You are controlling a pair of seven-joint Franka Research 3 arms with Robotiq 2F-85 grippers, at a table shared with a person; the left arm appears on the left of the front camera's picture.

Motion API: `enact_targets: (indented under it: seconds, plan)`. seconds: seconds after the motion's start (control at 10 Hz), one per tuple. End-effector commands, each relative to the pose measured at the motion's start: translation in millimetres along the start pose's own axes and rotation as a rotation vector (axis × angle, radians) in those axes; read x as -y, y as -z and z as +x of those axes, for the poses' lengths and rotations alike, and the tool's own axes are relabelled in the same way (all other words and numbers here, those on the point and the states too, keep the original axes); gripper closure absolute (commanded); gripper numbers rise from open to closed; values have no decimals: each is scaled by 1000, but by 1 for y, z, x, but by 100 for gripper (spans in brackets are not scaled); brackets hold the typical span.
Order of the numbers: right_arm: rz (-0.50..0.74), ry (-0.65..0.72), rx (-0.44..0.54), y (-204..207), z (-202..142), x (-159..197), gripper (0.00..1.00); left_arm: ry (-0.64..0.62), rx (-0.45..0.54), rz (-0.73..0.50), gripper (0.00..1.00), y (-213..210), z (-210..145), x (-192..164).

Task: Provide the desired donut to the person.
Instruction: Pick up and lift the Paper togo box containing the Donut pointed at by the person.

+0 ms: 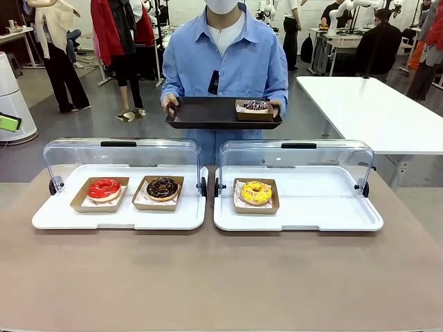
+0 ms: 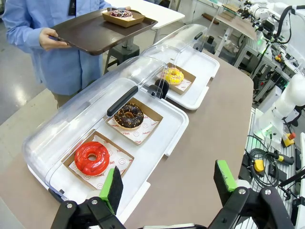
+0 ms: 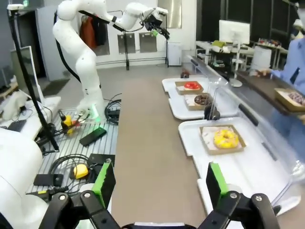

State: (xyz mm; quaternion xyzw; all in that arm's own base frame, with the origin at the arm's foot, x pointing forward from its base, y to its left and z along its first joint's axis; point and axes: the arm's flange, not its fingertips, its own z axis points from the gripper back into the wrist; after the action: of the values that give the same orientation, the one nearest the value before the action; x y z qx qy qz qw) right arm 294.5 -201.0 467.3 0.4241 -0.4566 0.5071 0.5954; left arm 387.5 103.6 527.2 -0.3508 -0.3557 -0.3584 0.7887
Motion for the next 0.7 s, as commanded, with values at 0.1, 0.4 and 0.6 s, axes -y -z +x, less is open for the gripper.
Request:
enact_targets:
  seconds: [0.1,0.4,0.6]
  plan:
    - [12,41,25,-10,-2,14,0,-17,5,-1,0,-1,2,2]
    - [-65,64,22,-15,-7,22,0,-17,5,-1,0,-1,2,2]
    - [-103,67,14,-16,-7,23,0,-17,5,-1,0,-1,2,2]
